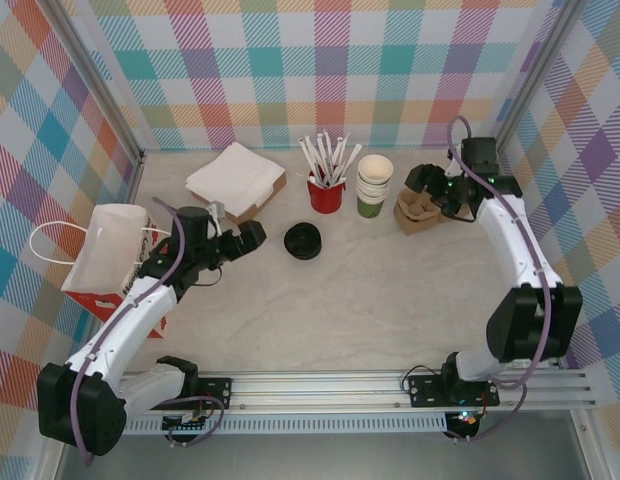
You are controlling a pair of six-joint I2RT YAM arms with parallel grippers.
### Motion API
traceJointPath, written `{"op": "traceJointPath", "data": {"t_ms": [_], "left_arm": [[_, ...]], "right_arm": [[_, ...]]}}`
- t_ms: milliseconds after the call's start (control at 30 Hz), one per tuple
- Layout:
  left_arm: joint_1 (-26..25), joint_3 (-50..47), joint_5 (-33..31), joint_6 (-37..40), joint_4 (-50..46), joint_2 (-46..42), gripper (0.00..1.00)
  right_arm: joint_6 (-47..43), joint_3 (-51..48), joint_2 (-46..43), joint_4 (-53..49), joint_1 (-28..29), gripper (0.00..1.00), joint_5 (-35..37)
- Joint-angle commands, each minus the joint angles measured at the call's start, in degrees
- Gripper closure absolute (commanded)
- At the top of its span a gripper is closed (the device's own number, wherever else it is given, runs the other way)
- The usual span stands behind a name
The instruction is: Pack the takeout coffee
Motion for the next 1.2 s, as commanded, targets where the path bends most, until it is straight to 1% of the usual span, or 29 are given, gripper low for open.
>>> {"op": "traceJointPath", "data": {"t_ms": [0, 67, 233, 367, 600, 633, 900, 1000, 1167], "left_arm": [[-2.4, -2.1, 2.7, -3.6, 3.5, 0.0, 0.0], [-3.1, -2.2, 2.1, -3.8, 4.0, 0.8, 0.0], [-3.5, -1.8, 0.4, -2.8, 3.4, 1.7, 0.0], [-3.5, -1.8, -0.8, -2.4, 2.5, 1.8, 0.0], [-3.6, -1.4, -2.3, -2.3, 2.0, 1.1, 0.0], [-3.6, -1.3, -2.4, -2.2, 0.0, 1.1, 0.0], [-3.6, -1.1, -3.1, -2.1, -0.5, 1.2, 0.0], [-3.6, -1.1, -3.4, -2.1, -0.8, 1.2, 0.0], [-3.6, -0.9, -3.6, -2.1, -1.0, 0.9, 0.0]], "right_arm": [[1.1, 6.8, 4.8, -6.2, 1.6, 0.28, -2.6], [0.8, 11.1, 8.5, -8.1, 2.6, 0.33, -2.6], [-0.3, 20.1, 15.9, -11.2, 5.6, 0.39, -1.6], [-1.1, 26.7, 21.2, -14.6, 7.3, 0.49, 0.1], [-1.7, 32.0, 24.7, -17.6, 9.0, 0.62, 4.5], [-1.8, 32.3, 24.8, -17.7, 9.1, 0.64, 4.7], [-2.8, 35.3, 26.5, -19.7, 9.1, 0.78, 5.3], [-2.8, 35.6, 26.9, -19.6, 9.1, 0.8, 5.2], [-2.6, 36.2, 27.8, -20.3, 9.1, 0.76, 5.0]]}}
